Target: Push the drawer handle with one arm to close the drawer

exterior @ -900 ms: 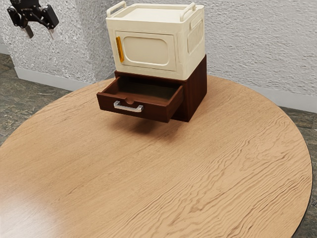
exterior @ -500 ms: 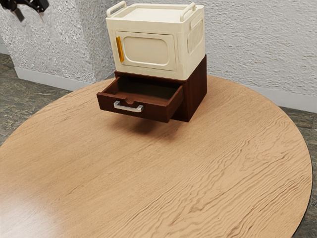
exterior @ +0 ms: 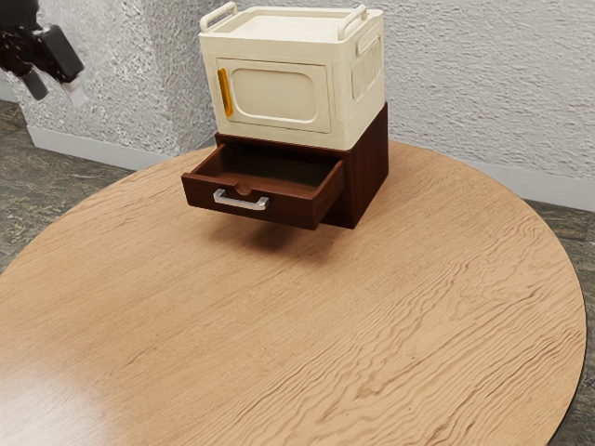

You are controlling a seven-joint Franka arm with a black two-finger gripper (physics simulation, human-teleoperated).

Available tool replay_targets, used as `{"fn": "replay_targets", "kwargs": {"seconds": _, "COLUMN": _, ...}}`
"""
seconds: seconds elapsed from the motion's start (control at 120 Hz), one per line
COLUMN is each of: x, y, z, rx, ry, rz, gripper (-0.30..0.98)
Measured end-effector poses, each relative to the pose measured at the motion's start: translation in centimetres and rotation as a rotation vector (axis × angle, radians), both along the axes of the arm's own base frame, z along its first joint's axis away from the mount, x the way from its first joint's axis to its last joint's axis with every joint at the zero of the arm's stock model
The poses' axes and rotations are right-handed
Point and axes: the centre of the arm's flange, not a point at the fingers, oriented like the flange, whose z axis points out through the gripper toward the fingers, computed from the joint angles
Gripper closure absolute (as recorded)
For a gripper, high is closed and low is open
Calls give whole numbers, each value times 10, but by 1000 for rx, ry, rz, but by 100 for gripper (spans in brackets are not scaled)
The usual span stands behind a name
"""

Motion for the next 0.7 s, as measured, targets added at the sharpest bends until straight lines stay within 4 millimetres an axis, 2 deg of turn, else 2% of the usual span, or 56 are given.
{"fn": "replay_targets", "kwargs": {"seconds": 0.058, "x": -20, "y": 2, "z": -56, "rx": 7, "ry": 76, "rz": 10, "gripper": 2}}
{"fn": "replay_targets", "kwargs": {"seconds": 0.133, "x": -23, "y": 4, "z": -144, "rx": 15, "ry": 168, "rz": 27, "gripper": 2}}
{"fn": "replay_targets", "kwargs": {"seconds": 0.2, "x": -12, "y": 6, "z": -200, "rx": 28, "ry": 198, "rz": 32, "gripper": 2}}
{"fn": "replay_targets", "kwargs": {"seconds": 0.275, "x": 14, "y": 16, "z": -241, "rx": 36, "ry": 187, "rz": 37, "gripper": 2}}
{"fn": "replay_targets", "kwargs": {"seconds": 0.342, "x": 41, "y": 20, "z": -261, "rx": 49, "ry": 158, "rz": 50, "gripper": 2}}
{"fn": "replay_targets", "kwargs": {"seconds": 0.533, "x": 126, "y": 15, "z": -276, "rx": 98, "ry": 90, "rz": 105, "gripper": 2}}
{"fn": "replay_targets", "kwargs": {"seconds": 0.617, "x": 150, "y": 15, "z": -286, "rx": 102, "ry": 82, "rz": 136, "gripper": 2}}
{"fn": "replay_targets", "kwargs": {"seconds": 0.7, "x": 166, "y": 14, "z": -285, "rx": 101, "ry": 57, "rz": 160, "gripper": 2}}
